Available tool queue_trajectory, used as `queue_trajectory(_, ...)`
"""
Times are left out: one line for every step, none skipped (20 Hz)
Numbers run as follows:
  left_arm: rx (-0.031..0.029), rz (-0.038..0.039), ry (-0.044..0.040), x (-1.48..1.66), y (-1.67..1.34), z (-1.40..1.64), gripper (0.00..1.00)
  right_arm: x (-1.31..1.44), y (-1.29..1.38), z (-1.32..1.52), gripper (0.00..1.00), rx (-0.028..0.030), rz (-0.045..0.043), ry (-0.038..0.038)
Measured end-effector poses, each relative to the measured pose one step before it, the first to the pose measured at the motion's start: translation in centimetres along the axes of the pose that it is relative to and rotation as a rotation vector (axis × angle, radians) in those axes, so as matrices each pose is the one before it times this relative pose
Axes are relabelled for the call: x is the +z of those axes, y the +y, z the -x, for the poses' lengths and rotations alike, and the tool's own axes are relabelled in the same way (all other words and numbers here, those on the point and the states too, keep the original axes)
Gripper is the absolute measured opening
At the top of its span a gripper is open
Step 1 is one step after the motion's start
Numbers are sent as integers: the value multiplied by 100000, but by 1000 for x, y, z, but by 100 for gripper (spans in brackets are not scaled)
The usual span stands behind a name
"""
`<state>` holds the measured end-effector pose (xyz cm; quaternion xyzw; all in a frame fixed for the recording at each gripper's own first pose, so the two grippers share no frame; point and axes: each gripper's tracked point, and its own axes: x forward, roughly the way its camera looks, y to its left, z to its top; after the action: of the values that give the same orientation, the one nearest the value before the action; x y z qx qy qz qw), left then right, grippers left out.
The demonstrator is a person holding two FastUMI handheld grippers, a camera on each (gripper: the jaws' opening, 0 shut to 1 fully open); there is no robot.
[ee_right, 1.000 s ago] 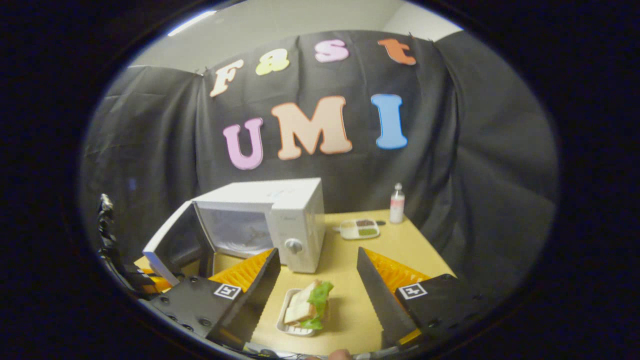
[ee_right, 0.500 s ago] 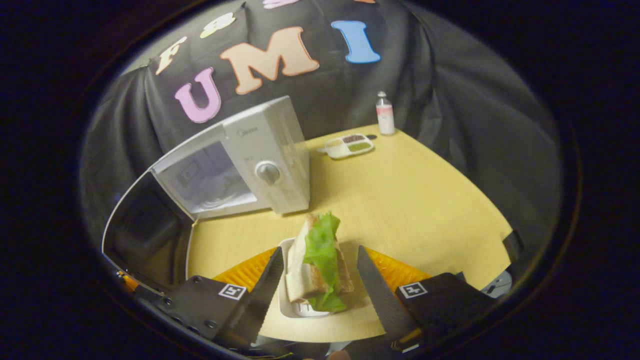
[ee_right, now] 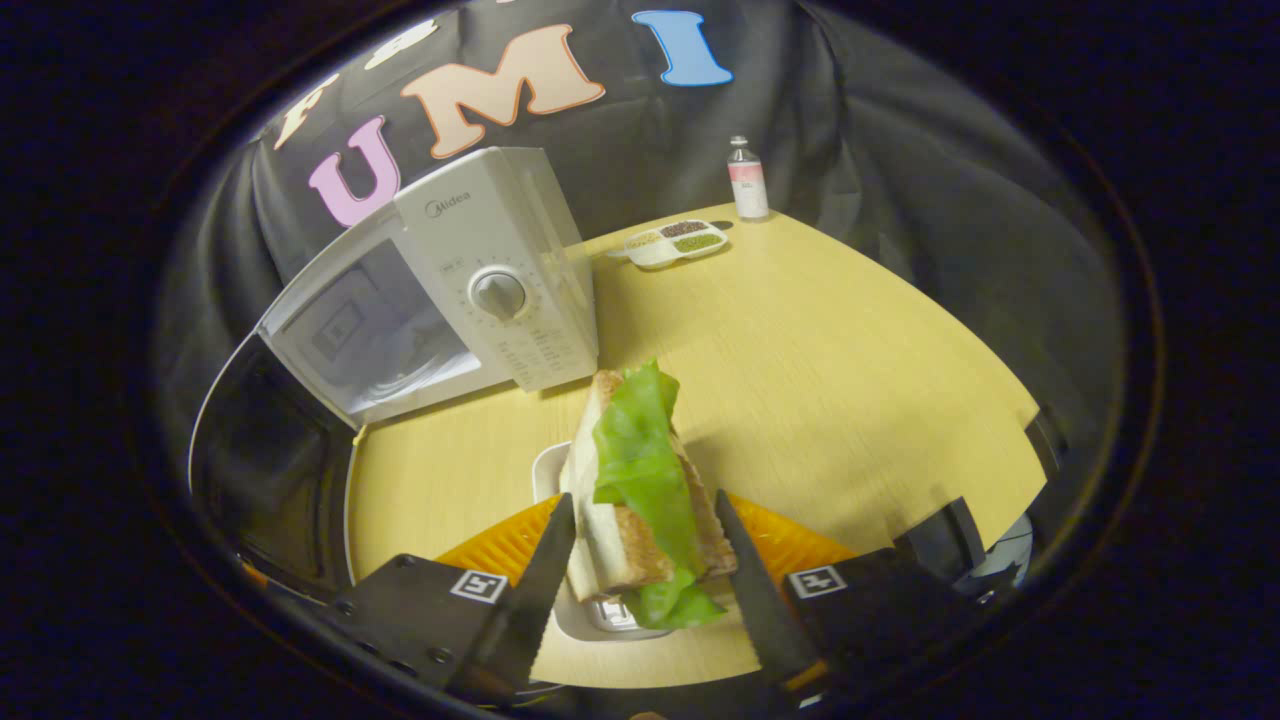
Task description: Open the microwave oven with the left hand, put the food in, and close the microwave oven.
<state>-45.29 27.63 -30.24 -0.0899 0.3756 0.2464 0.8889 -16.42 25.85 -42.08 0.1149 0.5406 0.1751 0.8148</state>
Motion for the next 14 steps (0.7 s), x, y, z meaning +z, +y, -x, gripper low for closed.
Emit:
queue_trajectory(-41,1436,494,-96,561,-67,29,-46,-82,-25,76,-756,138,508)
queue_trajectory(-500,1877,1321,-471,272,-360,43,202,246,84,75,608,-354,-785)
queue_trajectory(-968,1272,4187,-1018,69,-792,75,97,260,3,70,237,-351,587)
queue_trajectory(-1139,840,4359,-1110,-159,-4,84,100,604,291,65,1134,-434,-1071)
queue_trajectory(-1365,114,375,-83,9,-105,87,350,374,-22,53,548,75,-471)
queue_trajectory(-1129,-865,-1217,242,-75,-81,87,248,258,4,42,-555,42,-423)
queue_trajectory(-737,-1312,-440,184,-19,-6,87,-93,579,138,30,970,402,947)
queue_trajectory(-1000,-1041,-116,65,58,-48,87,-242,480,-128,37,774,359,473)
queue_trajectory(-1026,-427,407,-31,-2,-99,87,-31,259,-4,37,918,-64,697)
queue_trajectory(-965,-113,233,-176,75,31,87,-24,40,324,37,275,-541,261)
queue_trajectory(-787,-171,-33,9,163,4,87,-33,101,295,37,478,-675,92)
queue_trajectory(-356,-174,-31,-20,91,21,87,-167,74,-164,30,132,-988,447)
queue_trajectory(-293,-107,4,-33,215,149,87,32,3,-84,30,-240,-1152,392)
queue_trajectory(-185,70,244,44,124,122,87,1,58,303,30,-162,-506,140)
